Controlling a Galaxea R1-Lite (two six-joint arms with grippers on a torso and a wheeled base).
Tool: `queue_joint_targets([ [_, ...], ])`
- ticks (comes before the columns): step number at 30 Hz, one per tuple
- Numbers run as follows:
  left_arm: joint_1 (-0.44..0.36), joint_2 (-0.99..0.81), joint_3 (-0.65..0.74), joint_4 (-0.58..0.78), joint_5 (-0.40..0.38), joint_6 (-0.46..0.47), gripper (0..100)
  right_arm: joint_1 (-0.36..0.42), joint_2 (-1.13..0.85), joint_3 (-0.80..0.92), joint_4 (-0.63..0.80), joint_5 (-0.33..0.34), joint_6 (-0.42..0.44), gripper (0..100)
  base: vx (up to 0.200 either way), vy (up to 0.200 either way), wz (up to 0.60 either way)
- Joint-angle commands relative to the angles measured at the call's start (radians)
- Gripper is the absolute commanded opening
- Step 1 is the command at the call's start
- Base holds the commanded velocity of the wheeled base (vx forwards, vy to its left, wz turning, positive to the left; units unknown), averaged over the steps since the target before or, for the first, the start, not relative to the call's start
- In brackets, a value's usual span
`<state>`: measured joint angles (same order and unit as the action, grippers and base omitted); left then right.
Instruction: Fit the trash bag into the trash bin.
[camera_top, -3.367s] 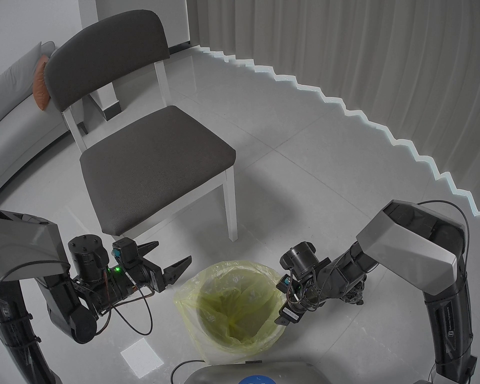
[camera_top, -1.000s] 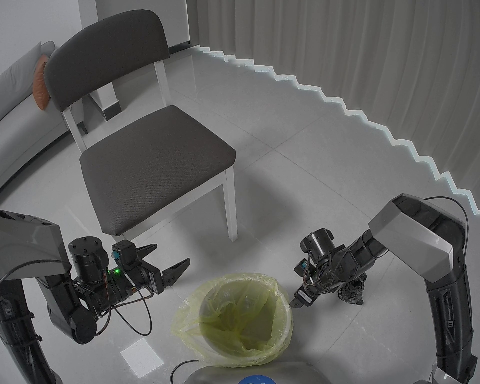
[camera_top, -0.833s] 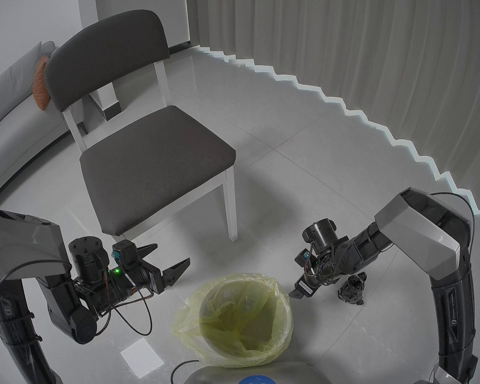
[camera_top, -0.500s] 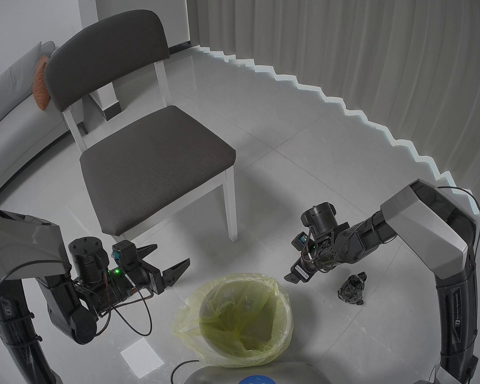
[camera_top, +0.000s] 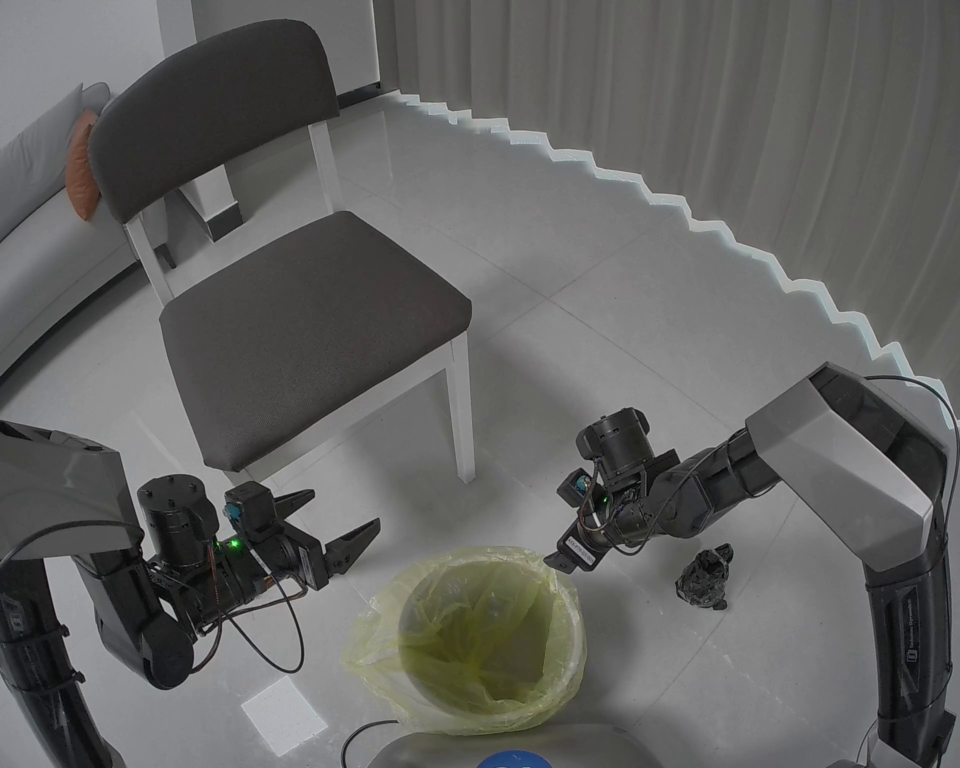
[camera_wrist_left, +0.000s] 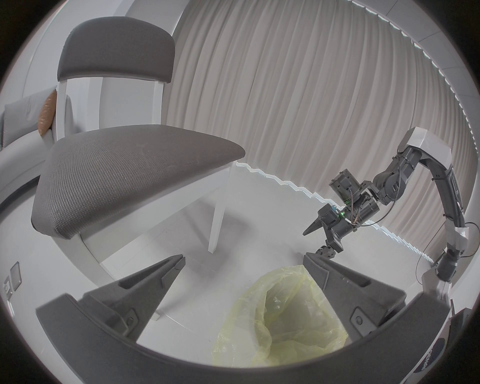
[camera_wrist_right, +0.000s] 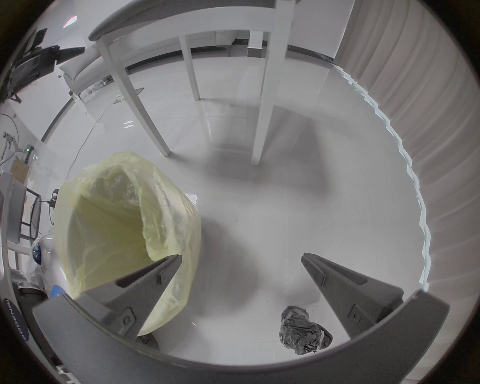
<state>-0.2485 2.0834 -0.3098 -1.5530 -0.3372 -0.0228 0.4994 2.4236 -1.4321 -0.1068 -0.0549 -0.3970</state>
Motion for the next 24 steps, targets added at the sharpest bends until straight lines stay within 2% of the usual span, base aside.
queue_joint_targets([
  [1,0.0,0.001,0.0,-0.012,0.0,0.0,100,0.007,0.009,-0.002,0.001,0.0,0.0,100,0.0,0.0,0.0],
  [24,0.006,0.015,0.003,-0.012,-0.002,0.0,100,-0.024,0.123,-0.047,0.004,-0.02,0.003,100,0.0,0.0,0.0],
])
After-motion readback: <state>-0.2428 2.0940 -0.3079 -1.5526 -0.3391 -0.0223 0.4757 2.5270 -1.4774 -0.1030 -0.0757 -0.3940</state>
